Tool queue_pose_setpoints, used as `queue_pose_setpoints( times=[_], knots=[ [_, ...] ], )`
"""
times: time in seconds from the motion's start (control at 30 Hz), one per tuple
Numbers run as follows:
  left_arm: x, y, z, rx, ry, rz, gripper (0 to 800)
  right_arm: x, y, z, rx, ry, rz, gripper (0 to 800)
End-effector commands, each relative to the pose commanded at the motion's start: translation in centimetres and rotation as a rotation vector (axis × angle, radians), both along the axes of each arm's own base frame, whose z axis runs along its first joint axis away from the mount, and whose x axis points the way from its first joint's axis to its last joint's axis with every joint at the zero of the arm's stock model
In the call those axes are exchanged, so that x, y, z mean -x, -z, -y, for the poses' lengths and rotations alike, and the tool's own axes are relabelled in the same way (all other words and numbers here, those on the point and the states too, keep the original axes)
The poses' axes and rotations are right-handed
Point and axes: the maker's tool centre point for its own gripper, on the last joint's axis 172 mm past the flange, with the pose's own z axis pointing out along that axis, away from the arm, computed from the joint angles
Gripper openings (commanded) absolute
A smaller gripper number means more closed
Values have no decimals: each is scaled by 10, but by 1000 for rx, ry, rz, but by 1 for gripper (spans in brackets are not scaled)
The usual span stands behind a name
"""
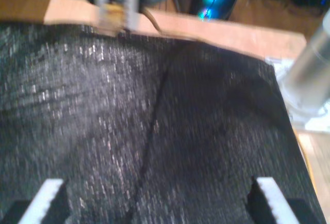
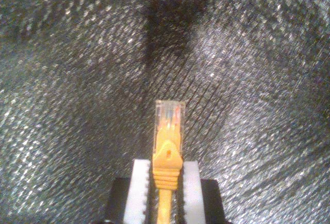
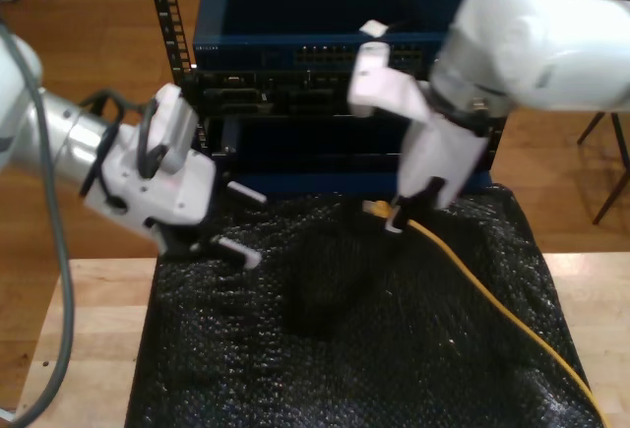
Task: Grab the cable and plug it in
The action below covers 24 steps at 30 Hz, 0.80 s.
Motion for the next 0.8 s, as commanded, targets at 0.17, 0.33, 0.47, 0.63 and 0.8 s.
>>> queue_pose_setpoints(
  times=[0.17, 0.33, 0.47, 0.63, 0.8],
  knots=[
    [-5, -17, 20, 32, 24, 29, 800, 12, -12, -2, -49, -15, 1, 6],
    [-7, -38, 42, 60, 51, 54, 800, 21, -28, -7, -82, -37, 17, 6],
    [-10, -52, 51, 76, 52, 62, 800, 21, -38, -9, -94, -39, 35, 6],
    [-9, -60, 55, 89, 64, 72, 795, 15, -50, -10, -101, -38, 59, 6],
    [-2, -60, 57, 99, 84, 58, 791, 14, -58, -17, -126, -36, 66, 6]
  ],
)
